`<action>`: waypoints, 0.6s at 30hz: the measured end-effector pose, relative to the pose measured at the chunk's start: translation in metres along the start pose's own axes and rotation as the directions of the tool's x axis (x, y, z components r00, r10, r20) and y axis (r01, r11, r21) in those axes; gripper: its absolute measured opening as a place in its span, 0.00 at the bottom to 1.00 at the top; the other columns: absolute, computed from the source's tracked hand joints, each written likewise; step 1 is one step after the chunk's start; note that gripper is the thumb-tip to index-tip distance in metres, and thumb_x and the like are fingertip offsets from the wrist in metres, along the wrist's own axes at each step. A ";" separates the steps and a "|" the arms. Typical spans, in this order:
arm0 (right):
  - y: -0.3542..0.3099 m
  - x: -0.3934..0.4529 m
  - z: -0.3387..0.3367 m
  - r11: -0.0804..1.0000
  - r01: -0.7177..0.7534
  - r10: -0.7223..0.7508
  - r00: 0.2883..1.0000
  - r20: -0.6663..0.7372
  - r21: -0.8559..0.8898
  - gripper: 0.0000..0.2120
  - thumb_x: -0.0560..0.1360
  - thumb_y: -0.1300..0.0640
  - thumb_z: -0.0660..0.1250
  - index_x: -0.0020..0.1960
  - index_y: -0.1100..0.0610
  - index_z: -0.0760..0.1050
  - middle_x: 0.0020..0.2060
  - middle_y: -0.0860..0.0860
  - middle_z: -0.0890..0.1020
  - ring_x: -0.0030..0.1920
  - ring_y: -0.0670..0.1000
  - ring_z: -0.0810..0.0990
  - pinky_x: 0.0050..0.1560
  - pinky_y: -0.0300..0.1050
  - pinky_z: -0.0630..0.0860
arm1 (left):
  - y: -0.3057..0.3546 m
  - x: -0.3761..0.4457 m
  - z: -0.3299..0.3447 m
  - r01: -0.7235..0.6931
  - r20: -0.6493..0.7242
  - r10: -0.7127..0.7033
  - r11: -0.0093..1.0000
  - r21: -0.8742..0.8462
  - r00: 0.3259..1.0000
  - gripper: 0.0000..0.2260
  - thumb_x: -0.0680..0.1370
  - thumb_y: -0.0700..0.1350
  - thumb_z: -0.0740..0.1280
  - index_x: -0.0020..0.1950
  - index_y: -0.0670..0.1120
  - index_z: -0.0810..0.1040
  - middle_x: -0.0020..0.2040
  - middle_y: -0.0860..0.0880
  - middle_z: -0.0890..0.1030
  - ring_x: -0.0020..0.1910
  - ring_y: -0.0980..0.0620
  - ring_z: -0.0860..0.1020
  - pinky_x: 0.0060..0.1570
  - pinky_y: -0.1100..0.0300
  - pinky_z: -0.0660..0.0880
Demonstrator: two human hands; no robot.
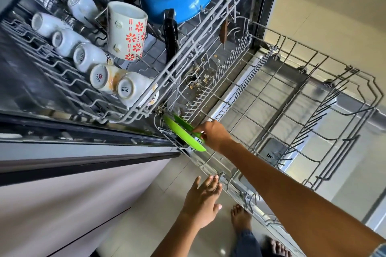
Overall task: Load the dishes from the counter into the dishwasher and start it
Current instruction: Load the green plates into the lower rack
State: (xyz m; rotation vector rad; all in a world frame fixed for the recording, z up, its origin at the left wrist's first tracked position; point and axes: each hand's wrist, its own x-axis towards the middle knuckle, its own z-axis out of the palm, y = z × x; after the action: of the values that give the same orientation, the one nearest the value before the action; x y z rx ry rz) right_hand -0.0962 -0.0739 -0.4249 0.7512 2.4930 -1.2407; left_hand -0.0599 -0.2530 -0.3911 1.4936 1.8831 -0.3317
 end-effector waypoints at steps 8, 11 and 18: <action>0.000 -0.002 0.003 0.995 0.011 -0.010 1.000 -0.016 0.099 0.16 0.77 0.64 0.63 0.63 0.50 0.76 0.58 0.49 0.80 0.49 0.46 0.81 0.58 0.39 0.75 | 0.002 -0.002 0.004 0.011 0.004 -0.011 1.000 -0.020 1.000 0.24 0.78 0.51 0.61 0.73 0.45 0.66 0.76 0.46 0.59 0.75 0.49 0.59 0.72 0.46 0.53; -0.006 0.002 0.002 0.992 0.010 -0.010 1.000 -0.003 0.127 0.17 0.77 0.64 0.64 0.63 0.51 0.76 0.59 0.49 0.79 0.51 0.47 0.81 0.60 0.39 0.73 | 0.005 -0.001 0.000 0.003 -0.039 -0.005 0.999 -0.044 0.999 0.25 0.82 0.50 0.56 0.77 0.44 0.55 0.78 0.47 0.48 0.77 0.50 0.46 0.72 0.50 0.37; -0.001 0.001 -0.002 0.996 0.032 -0.035 0.999 0.038 0.084 0.15 0.77 0.59 0.64 0.63 0.48 0.76 0.59 0.48 0.80 0.50 0.47 0.80 0.56 0.36 0.73 | 0.000 0.001 0.010 0.008 0.050 -0.008 1.000 0.008 0.999 0.24 0.71 0.56 0.66 0.65 0.48 0.77 0.69 0.48 0.72 0.69 0.51 0.70 0.65 0.47 0.66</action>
State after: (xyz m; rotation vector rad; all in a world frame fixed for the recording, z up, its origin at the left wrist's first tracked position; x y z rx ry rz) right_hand -0.0978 -0.0722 -0.4233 0.6999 2.4450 -1.3657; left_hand -0.0563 -0.2579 -0.3987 1.4700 1.8506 -0.3773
